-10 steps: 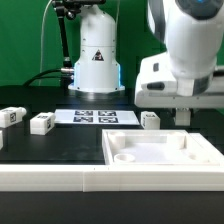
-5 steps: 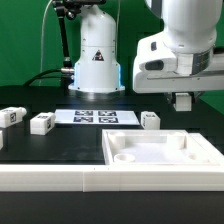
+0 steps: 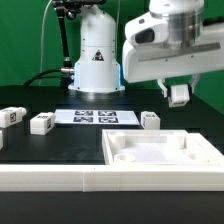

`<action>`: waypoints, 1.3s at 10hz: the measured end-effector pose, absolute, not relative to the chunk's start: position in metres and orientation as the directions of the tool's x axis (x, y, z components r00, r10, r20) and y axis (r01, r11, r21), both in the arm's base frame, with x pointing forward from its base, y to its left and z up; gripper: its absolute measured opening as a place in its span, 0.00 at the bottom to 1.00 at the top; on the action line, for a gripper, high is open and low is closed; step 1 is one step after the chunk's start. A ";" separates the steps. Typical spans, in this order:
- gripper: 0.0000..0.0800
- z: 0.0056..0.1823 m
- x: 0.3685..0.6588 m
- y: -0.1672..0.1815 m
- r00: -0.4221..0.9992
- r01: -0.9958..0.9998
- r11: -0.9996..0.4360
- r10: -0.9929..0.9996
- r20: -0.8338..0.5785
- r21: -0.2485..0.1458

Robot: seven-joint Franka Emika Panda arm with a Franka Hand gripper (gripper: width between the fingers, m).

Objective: Assemble one leg

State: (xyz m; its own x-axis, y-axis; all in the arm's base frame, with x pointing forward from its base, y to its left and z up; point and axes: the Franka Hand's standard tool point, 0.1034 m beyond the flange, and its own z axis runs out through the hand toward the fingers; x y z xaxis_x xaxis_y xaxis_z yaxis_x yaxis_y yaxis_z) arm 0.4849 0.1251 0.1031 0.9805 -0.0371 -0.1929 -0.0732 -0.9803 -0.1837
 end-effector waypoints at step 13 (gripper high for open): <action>0.36 0.109 0.520 0.096 0.868 -0.015 -0.994 -0.068 0.492 -0.110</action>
Offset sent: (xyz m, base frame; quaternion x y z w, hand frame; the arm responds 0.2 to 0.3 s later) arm 0.0000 0.0000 0.0000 0.0000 0.1938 0.0000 0.9810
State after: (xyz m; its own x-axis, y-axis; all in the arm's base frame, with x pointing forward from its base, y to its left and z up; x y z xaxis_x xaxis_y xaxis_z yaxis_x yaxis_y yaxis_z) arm 0.5197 0.0964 0.1093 0.8681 -0.0677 0.4917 -0.0150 -0.9938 -0.1104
